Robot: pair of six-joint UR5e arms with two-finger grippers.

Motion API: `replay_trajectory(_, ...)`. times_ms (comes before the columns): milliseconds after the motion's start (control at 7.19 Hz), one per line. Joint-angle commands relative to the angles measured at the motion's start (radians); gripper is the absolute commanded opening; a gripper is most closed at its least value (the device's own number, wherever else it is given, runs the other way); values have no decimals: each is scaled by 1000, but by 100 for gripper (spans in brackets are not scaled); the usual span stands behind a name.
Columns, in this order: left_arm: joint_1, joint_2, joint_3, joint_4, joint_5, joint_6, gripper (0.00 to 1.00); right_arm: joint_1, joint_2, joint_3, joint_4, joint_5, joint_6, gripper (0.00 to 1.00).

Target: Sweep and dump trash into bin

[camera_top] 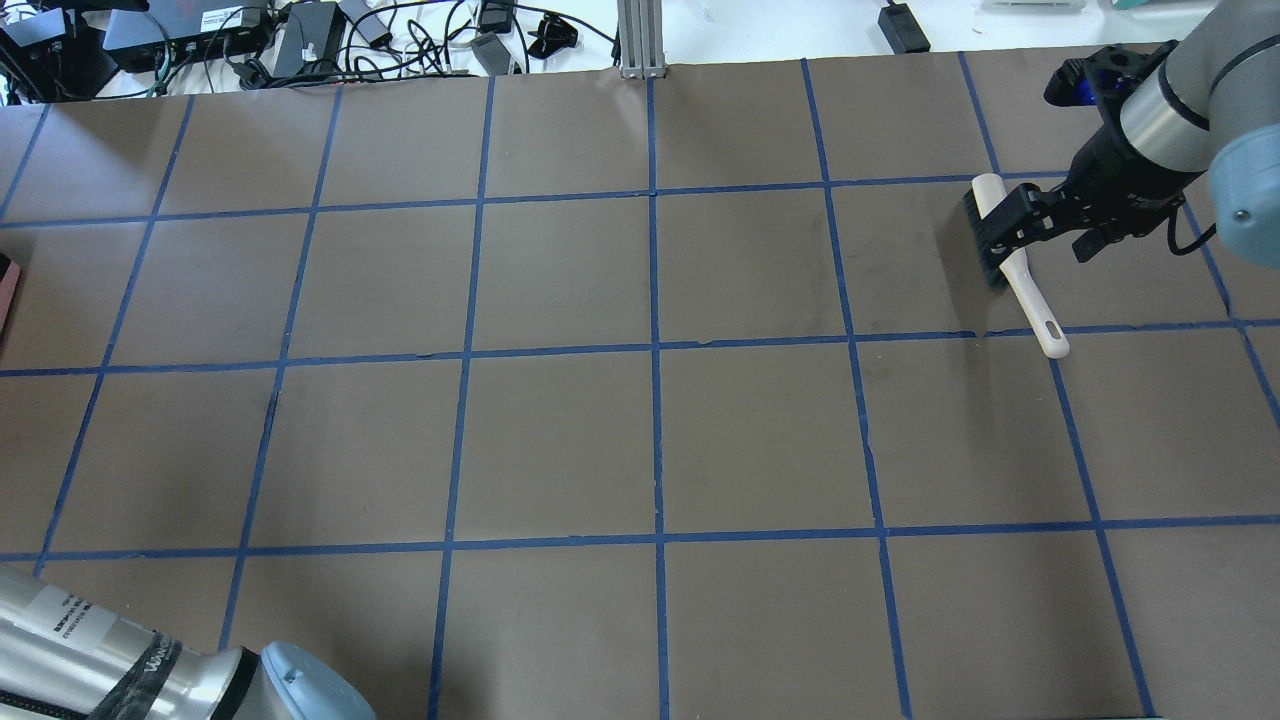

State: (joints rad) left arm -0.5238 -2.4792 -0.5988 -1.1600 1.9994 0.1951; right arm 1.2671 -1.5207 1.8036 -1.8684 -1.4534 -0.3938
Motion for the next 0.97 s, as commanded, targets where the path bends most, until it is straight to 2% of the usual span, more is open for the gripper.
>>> replay_trajectory(0,1,-1,-18,8,41,56,0,0,-1,0,0,4,-20,100)
replay_trajectory(556,-1,16,-6,100,99,49,0,0,1,0,0,2,-55,100)
replay_trajectory(834,-12,16,-3,184,61,9,0,0,-1,0,21,4,-77,100)
